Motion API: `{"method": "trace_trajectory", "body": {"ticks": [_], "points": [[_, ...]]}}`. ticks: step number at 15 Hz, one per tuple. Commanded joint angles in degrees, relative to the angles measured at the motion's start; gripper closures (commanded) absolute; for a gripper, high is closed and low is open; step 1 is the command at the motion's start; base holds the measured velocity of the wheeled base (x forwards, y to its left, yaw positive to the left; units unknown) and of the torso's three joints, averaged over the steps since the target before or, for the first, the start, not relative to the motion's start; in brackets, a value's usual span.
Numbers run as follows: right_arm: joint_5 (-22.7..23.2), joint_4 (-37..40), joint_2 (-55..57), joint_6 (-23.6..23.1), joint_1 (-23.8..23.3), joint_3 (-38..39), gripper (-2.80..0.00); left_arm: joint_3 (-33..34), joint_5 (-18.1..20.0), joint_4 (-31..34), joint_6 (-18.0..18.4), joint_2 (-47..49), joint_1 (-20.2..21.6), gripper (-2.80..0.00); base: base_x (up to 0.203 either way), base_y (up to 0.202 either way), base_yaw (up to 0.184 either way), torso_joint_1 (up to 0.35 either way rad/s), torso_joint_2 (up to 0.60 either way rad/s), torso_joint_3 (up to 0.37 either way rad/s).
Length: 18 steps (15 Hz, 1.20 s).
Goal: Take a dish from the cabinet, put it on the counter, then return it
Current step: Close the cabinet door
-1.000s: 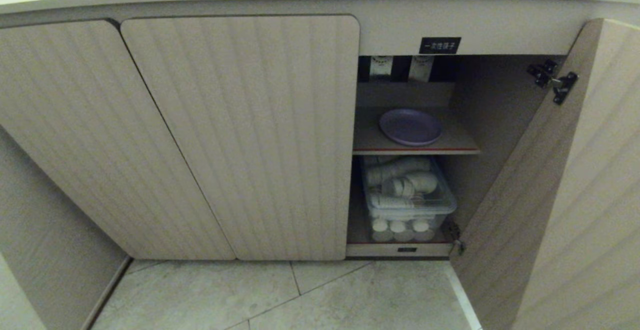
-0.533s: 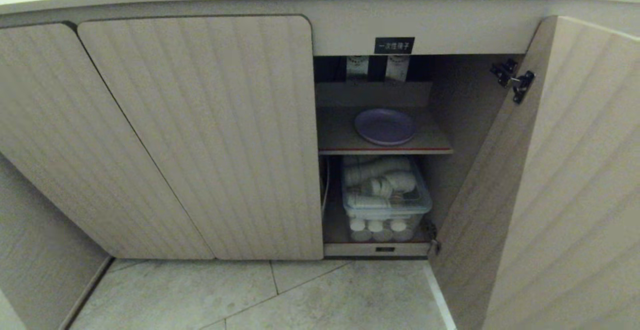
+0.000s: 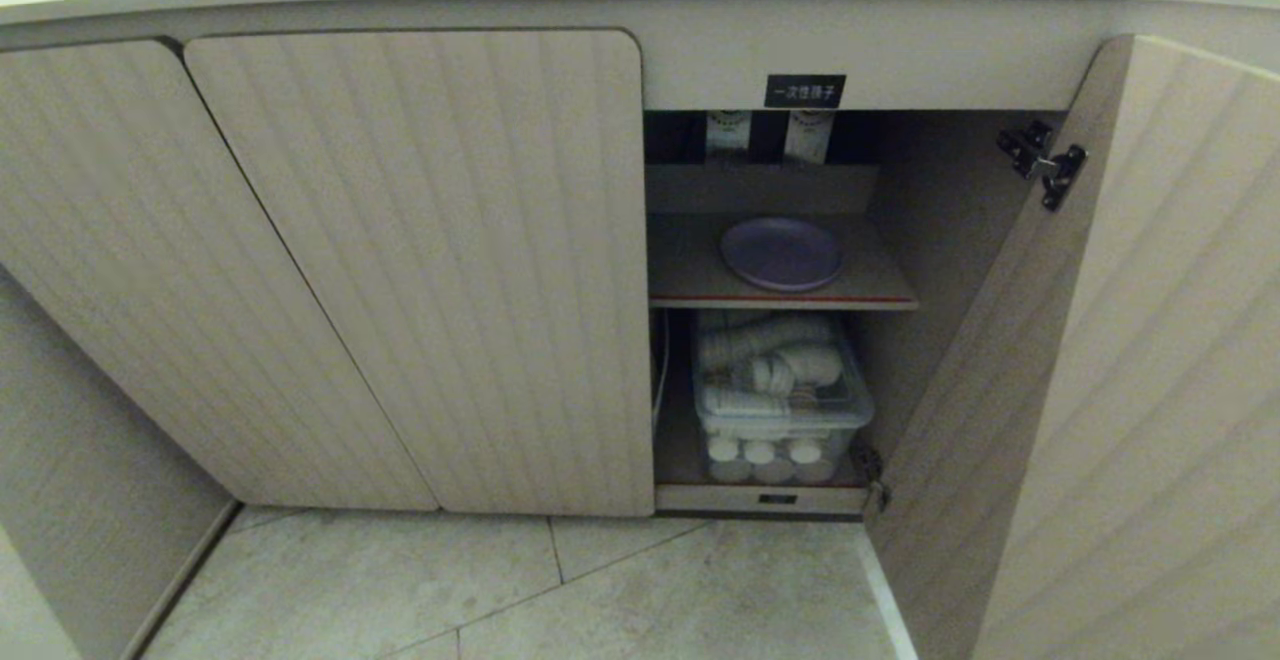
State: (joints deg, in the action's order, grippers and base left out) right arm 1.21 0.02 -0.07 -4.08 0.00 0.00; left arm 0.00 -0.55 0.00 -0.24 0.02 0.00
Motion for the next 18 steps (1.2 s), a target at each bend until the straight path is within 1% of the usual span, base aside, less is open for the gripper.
{"method": "trace_trajectory", "body": {"ticks": [1, 18], "points": [[0.02, -0.02, 0.07, -0.05, 0.0, 0.0, 0.0, 0.0, -0.06, 0.0, -0.03, -0.02, 0.0, 0.0, 0.0, 0.0, 0.0, 0.0, 0.0, 0.0], [0.11, 0.06, 0.07, -0.22, 0.0, 0.0, 0.0, 0.0, 0.01, 0.0, -0.03, -0.02, 0.0, 0.0, 0.0, 0.0, 0.0, 0.0, 0.0, 0.0]]}}
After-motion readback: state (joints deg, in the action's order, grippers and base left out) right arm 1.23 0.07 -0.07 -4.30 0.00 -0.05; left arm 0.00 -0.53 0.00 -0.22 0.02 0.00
